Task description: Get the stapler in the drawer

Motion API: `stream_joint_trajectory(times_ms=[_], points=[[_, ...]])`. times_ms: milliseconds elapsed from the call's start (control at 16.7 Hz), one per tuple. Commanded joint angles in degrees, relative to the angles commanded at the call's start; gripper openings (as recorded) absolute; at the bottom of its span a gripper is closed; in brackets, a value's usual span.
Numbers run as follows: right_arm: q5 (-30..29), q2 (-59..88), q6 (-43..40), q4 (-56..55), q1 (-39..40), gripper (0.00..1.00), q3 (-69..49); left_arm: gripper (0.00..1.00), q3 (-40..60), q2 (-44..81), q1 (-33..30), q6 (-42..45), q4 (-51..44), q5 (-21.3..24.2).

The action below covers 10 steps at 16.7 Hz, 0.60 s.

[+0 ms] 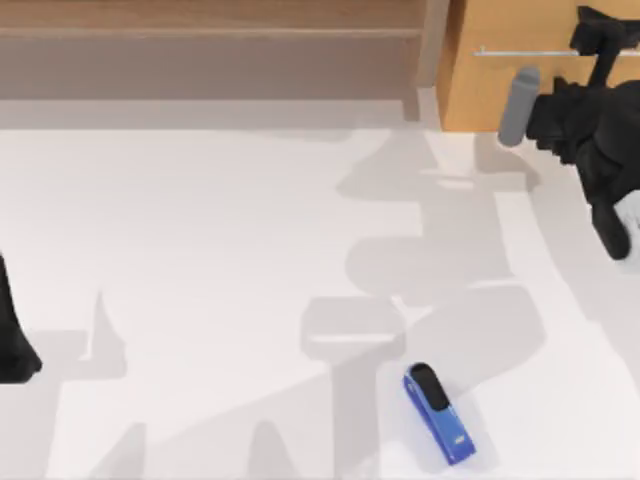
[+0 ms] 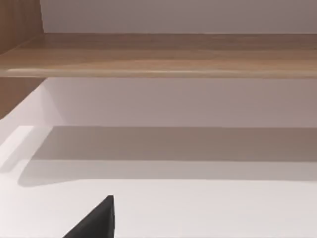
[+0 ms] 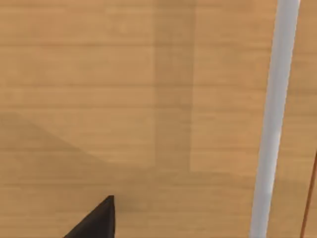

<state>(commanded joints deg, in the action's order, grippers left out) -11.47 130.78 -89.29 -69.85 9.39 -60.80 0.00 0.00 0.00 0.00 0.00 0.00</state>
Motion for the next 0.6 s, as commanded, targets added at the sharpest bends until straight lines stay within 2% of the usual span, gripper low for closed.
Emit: stream_joint_trajectory(times_ms=[600], points=[[0.0,0.0,0.0,0.0,0.0,0.17,0.0,1.0,0.0,0.0,0.0,0.0,0.0,0.0]])
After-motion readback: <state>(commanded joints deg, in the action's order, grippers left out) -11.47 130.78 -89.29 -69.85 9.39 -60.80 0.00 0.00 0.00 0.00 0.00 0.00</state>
